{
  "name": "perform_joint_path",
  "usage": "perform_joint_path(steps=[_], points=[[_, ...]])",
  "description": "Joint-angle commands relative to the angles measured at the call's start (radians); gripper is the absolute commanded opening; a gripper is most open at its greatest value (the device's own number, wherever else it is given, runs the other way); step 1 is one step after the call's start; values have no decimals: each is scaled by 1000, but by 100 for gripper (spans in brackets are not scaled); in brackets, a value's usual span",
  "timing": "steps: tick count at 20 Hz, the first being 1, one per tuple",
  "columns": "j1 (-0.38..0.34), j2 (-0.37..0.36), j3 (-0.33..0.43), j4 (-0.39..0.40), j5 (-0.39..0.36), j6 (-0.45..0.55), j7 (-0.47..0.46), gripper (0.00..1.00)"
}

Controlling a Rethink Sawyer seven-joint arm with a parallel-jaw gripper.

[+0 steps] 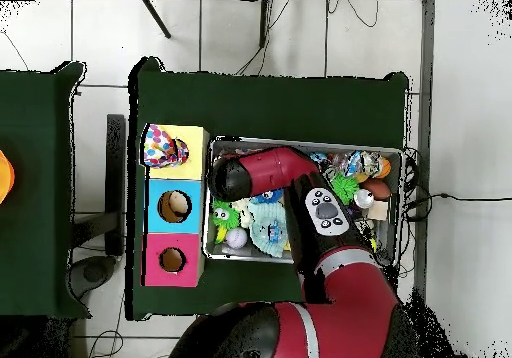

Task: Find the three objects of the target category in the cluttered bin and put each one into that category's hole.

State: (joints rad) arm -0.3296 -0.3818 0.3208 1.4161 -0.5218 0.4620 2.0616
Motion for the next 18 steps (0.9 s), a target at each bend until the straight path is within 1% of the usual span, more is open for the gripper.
perform_joint_path(steps=[1,7,11,12,13,14,16,18], points=[[-4,27,-33,4,-51,9,-27,0],[-7,24,-31,2,-44,18,-36,0],[-9,8,-28,13,-40,23,-40,0],[-9,-22,-20,40,-45,4,-42,0],[-10,-43,-14,59,-37,11,-42,0],[-3,-105,-9,108,-16,33,-32,0],[-6,-216,20,182,34,91,-35,0],[-10,-289,44,222,79,144,-38,0]])
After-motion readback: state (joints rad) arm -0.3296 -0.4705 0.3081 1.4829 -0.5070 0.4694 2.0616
